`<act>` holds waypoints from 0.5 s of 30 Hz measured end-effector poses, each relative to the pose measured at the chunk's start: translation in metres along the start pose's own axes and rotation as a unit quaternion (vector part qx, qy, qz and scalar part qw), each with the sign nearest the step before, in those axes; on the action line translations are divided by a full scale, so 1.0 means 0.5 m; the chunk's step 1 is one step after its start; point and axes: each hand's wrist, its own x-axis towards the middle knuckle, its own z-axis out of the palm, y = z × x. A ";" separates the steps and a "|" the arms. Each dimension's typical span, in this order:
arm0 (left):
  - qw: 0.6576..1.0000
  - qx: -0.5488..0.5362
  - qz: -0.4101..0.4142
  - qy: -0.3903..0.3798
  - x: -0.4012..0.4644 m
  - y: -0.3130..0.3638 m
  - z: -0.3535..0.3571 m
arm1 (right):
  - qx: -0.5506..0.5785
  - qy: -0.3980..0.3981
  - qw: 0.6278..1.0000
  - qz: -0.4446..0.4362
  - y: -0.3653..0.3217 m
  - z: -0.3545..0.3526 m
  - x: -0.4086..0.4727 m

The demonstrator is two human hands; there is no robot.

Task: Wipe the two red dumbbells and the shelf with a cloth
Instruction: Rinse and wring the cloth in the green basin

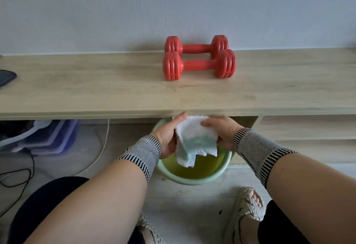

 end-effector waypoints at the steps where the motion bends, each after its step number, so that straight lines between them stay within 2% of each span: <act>1: 1.000 -0.002 -0.018 -0.025 -0.004 -0.007 0.005 | 0.030 0.001 0.999 0.012 0.004 0.004 0.003; 2: 0.999 0.008 -0.030 -0.033 -0.004 -0.013 0.010 | 0.023 0.016 0.999 0.017 0.008 0.006 0.008; 4: 0.999 -0.006 -0.033 -0.002 -0.006 -0.020 0.012 | -0.038 0.092 0.995 -0.006 0.016 0.005 0.013; 5: 0.999 -0.025 -0.034 0.017 -0.006 -0.021 0.010 | -0.043 0.146 0.988 -0.018 0.015 0.003 0.010; 6: 0.998 -0.044 -0.031 0.028 -0.001 -0.022 0.005 | -0.001 0.176 0.984 -0.024 0.016 0.000 0.007; 7: 0.998 -0.058 -0.028 0.025 -0.001 -0.021 0.006 | 0.088 0.176 0.980 -0.016 0.016 0.001 0.003; 9: 0.997 -0.070 -0.037 0.010 -0.004 -0.021 0.015 | 0.244 0.079 0.966 0.038 0.015 0.018 -0.012; 11: 0.995 -0.086 -0.052 -0.011 -0.005 -0.026 0.034 | 0.253 -0.021 0.965 0.073 0.024 0.046 -0.019; 13: 0.994 -0.089 -0.056 -0.015 -0.006 -0.029 0.046 | 0.196 0.014 0.977 0.085 0.037 0.049 -0.008; 15: 0.991 -0.130 -0.032 0.007 0.000 -0.032 0.037 | 0.138 0.121 0.979 0.087 0.051 0.023 0.002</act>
